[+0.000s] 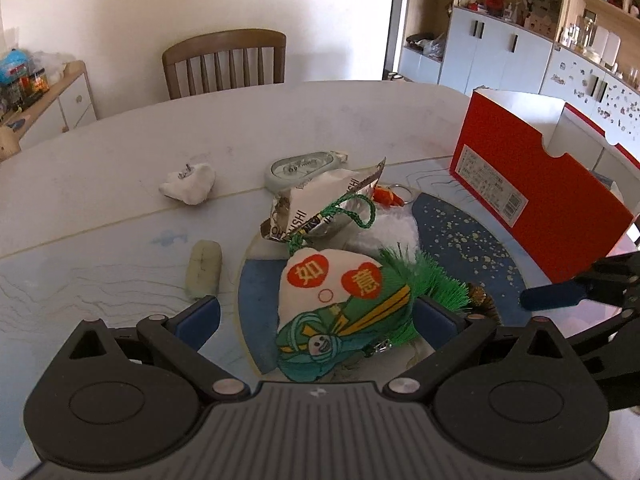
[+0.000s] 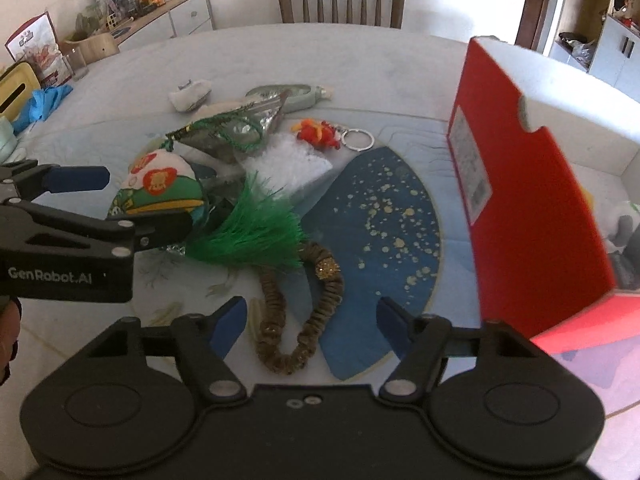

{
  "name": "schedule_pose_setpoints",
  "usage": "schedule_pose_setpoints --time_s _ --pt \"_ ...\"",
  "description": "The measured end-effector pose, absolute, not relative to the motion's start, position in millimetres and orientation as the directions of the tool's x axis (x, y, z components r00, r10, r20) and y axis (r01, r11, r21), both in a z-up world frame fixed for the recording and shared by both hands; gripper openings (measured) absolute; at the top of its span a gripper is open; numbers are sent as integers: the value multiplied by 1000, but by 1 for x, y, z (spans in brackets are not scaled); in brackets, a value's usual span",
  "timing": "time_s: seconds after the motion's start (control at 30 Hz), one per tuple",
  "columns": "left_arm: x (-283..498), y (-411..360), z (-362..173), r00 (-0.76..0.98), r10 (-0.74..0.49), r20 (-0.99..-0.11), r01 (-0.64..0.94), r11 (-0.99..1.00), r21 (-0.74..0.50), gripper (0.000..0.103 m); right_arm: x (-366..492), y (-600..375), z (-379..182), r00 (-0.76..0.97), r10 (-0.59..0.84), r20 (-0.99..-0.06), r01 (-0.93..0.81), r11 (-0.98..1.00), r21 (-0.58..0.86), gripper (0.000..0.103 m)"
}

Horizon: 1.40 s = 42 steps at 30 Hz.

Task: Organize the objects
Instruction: 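Grasp the green-tasseled pouch with the left tool while the right tool grasps the bead bracelet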

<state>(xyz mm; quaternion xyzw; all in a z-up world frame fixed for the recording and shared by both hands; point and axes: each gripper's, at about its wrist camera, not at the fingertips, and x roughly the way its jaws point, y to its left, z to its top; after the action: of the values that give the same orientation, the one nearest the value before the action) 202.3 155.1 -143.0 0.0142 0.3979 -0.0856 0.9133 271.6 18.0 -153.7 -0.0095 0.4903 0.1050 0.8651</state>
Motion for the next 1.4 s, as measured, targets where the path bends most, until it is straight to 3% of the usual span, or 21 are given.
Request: schedule_pose_setpoints --time_s 0.27,0.47,0.57,0.7,0.9,0.97,1.23,1.4 --pt "205 155 -143 668 -168 -725 164 984 -76 100 276 25 -158 500 194 -844 -220 971 93 54" --pt "206 151 -143 651 -190 -735 181 979 -93 73 275 26 -157 509 197 -838 -223 970 93 39" --pt "204 150 -141 653 -192 -733 183 979 -93 72 273 24 -157 512 201 -835 -219 971 99 33" --pt "200 152 -137 660 -194 -726 180 979 -98 69 270 24 -157 519 191 -833 -214 973 90 17" --pt "194 158 -129 660 -182 -729 169 981 -92 67 258 12 -147 554 203 -808 -165 977 133 8" --pt "189 159 -123 661 -183 -728 176 981 -86 67 252 7 -140 568 213 -795 -152 976 153 0" --pt "175 161 -98 661 -188 -726 199 977 -72 67 239 -6 -122 605 219 -765 -133 976 174 0" --pt "166 158 -89 663 -193 -723 214 975 -64 67 249 -1 -134 553 239 -798 -156 971 182 4"
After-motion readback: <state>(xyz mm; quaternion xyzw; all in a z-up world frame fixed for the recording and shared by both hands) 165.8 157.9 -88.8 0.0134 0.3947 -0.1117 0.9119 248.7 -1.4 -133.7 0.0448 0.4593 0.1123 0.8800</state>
